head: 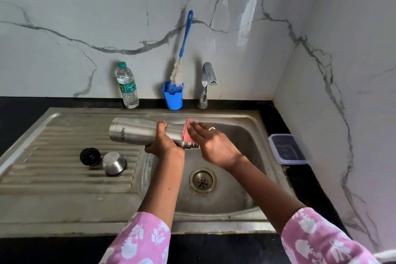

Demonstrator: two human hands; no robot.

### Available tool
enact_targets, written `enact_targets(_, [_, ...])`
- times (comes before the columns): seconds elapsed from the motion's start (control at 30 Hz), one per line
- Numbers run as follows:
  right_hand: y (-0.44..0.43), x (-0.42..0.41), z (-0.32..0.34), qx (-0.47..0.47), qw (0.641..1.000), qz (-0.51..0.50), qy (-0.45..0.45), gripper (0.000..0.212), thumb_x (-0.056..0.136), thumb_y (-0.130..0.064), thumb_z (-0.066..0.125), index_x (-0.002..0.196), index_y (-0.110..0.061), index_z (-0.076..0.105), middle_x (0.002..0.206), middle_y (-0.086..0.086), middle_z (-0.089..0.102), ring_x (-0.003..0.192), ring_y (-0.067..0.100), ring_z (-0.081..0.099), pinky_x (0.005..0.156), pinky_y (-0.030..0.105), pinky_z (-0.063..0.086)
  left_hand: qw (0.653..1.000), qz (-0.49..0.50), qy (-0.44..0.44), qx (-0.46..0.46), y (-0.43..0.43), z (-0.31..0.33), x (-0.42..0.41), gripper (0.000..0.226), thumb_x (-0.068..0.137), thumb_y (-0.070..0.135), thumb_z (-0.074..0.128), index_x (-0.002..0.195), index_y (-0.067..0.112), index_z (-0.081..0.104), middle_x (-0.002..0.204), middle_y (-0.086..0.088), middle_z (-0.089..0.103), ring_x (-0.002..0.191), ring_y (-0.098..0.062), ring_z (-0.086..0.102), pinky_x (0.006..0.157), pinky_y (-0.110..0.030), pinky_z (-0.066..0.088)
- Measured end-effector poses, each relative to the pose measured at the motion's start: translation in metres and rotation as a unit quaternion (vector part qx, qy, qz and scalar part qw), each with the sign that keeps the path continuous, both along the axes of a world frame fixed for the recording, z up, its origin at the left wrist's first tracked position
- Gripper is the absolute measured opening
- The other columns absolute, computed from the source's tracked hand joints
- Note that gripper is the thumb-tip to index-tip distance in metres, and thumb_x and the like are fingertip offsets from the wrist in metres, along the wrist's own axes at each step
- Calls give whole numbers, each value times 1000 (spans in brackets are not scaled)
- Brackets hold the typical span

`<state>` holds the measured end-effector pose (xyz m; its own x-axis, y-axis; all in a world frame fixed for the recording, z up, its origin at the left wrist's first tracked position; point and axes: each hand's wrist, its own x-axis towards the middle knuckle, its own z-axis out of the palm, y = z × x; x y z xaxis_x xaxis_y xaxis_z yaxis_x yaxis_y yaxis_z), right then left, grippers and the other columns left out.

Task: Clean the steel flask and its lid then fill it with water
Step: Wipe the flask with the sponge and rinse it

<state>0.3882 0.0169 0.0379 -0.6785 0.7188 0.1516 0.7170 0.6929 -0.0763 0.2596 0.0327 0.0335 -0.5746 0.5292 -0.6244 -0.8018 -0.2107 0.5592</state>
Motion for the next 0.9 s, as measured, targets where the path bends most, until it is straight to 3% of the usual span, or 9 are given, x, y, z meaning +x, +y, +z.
enact_targets(0.07, [-2, 4, -7, 34, 998, 53, -15, 59, 71, -4, 33, 124, 7, 56, 126, 27, 56, 114, 44, 56, 95, 51, 48, 1000, 5, -11, -9, -2, -2, 0, 62, 61, 13, 76, 109, 11, 38, 105, -13, 59, 77, -27, 65, 71, -49, 57])
enact_targets(0.17, [-1, 8, -14, 62, 994, 87, -8, 59, 71, -1, 33, 125, 7, 55, 130, 27, 53, 120, 44, 52, 98, 52, 44, 999, -14, -32, -13, -8, -1, -2, 65, 62, 11, 76, 114, 11, 37, 106, -15, 58, 81, -30, 65, 72, -56, 55])
enact_targets(0.3, [2, -1, -3, -10, 997, -18, 72, 60, 78, 5, 39, 137, 3, 43, 138, 23, 47, 116, 44, 54, 96, 47, 47, 1000, -12, -18, 18, -8, 1, -3, 63, 61, 9, 76, 112, 10, 39, 101, -12, 59, 79, -27, 64, 65, -49, 57])
enact_targets(0.43, [2, -3, 7, -37, 994, -69, 80, 60, 85, 2, 48, 143, -2, 35, 139, 20, 46, 115, 42, 53, 97, 44, 44, 999, -13, 1, 36, -8, 1, 0, 65, 60, 8, 77, 116, 7, 44, 104, -13, 63, 79, -27, 66, 68, -50, 58])
enact_targets(0.53, [-8, -5, 4, 24, 998, -27, 60, 58, 74, 5, 42, 132, 7, 48, 131, 26, 53, 108, 43, 59, 87, 44, 51, 999, -1, -5, 41, -10, 4, -4, 56, 63, 10, 76, 109, 9, 44, 100, -11, 63, 77, -25, 66, 65, -43, 57])
enact_targets(0.63, [-9, 1, -7, 69, 995, 63, 21, 58, 73, 0, 34, 128, 9, 51, 132, 28, 50, 121, 44, 51, 99, 50, 44, 999, 11, -13, 44, -12, 3, -6, 56, 66, 11, 76, 110, 10, 41, 98, -9, 60, 73, -22, 64, 59, -36, 55])
enact_targets(0.7, [-7, 4, -7, 96, 991, 88, 22, 57, 73, 3, 35, 127, 8, 52, 133, 28, 50, 123, 45, 48, 102, 51, 41, 999, 1, -28, 43, -15, 3, -5, 59, 67, 14, 76, 110, 12, 37, 99, -9, 58, 78, -23, 65, 62, -38, 56])
enact_targets(0.8, [-4, 1, -2, 80, 992, 43, 91, 54, 73, 7, 39, 125, 6, 56, 129, 25, 55, 117, 42, 54, 97, 48, 45, 997, -10, -45, 62, -15, 3, -2, 61, 66, 17, 77, 107, 15, 32, 104, -11, 59, 88, -26, 66, 75, -52, 56])
enact_targets(0.9, [-3, -3, 9, -20, 983, -38, 177, 48, 79, 7, 51, 126, 0, 55, 118, 19, 63, 102, 40, 62, 83, 42, 52, 997, -8, -21, 79, -17, 4, 0, 59, 69, 11, 75, 109, 15, 33, 100, -6, 57, 82, -21, 65, 73, -48, 57])
